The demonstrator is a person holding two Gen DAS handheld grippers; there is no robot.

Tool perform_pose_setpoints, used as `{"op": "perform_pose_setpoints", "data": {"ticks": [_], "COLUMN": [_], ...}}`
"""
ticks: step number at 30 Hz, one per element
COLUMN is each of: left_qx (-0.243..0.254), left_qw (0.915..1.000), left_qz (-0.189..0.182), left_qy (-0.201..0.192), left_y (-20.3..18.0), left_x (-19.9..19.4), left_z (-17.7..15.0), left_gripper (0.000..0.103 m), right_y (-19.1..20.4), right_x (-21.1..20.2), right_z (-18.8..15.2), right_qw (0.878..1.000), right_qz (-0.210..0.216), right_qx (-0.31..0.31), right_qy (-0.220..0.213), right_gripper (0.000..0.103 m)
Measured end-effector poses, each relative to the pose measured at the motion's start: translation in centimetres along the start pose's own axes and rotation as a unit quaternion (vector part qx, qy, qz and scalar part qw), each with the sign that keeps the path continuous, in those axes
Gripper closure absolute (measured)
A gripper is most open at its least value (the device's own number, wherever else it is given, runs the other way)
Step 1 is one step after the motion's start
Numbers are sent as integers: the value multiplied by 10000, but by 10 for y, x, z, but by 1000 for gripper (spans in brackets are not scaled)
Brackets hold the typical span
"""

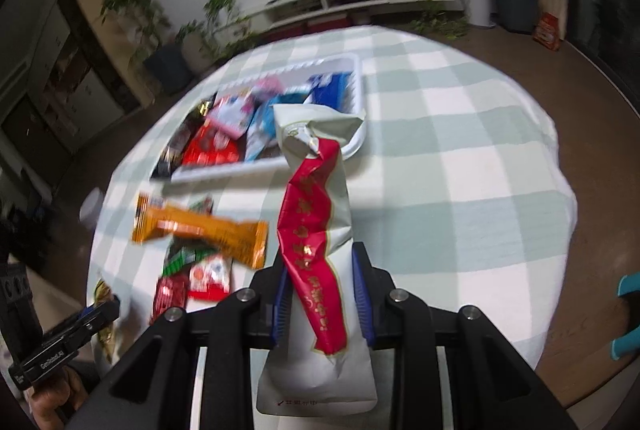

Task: Organize snacks
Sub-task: 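Lift the gold wafer and white-and-red packet and carry them over the tray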

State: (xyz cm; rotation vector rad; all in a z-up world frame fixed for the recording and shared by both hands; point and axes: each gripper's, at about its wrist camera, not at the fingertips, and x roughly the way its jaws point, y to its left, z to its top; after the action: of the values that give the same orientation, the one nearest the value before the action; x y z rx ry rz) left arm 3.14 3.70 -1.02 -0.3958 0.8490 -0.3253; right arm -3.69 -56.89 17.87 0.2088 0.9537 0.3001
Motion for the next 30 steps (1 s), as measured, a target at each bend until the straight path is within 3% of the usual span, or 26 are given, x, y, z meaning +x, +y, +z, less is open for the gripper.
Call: {"op": "perform_pose_setpoints", "data": {"ticks": [9, 18, 22, 26, 30], "left_qx": [408, 1061, 1163, 1286, 1251], "left_qw": [9979, 9934, 9926, 9902, 9900], "left_qz": [121, 203, 328, 512, 563], "left_qy": [-483, -383, -112, 183, 318], "left_y": [-7, -47, -52, -53, -51], "left_x": [-20, 31, 72, 115, 147], "left_z": [97, 194, 218, 228, 231], "left_gripper": [74, 74, 74, 74, 74], "right_y": [-14, 35, 63, 67, 59], "right_x": [-29, -12, 15, 58, 105], "right_z": [43, 136, 171, 170, 160], "right_qw": [9949, 9910, 9902, 9928, 9978], "right_qz": [205, 574, 779, 879, 434], "right_qx": [507, -166, -468, -448, -484], "right_qy": [-849, -1199, -1064, -684, -131], "right_gripper": [72, 72, 72, 72, 72]}}
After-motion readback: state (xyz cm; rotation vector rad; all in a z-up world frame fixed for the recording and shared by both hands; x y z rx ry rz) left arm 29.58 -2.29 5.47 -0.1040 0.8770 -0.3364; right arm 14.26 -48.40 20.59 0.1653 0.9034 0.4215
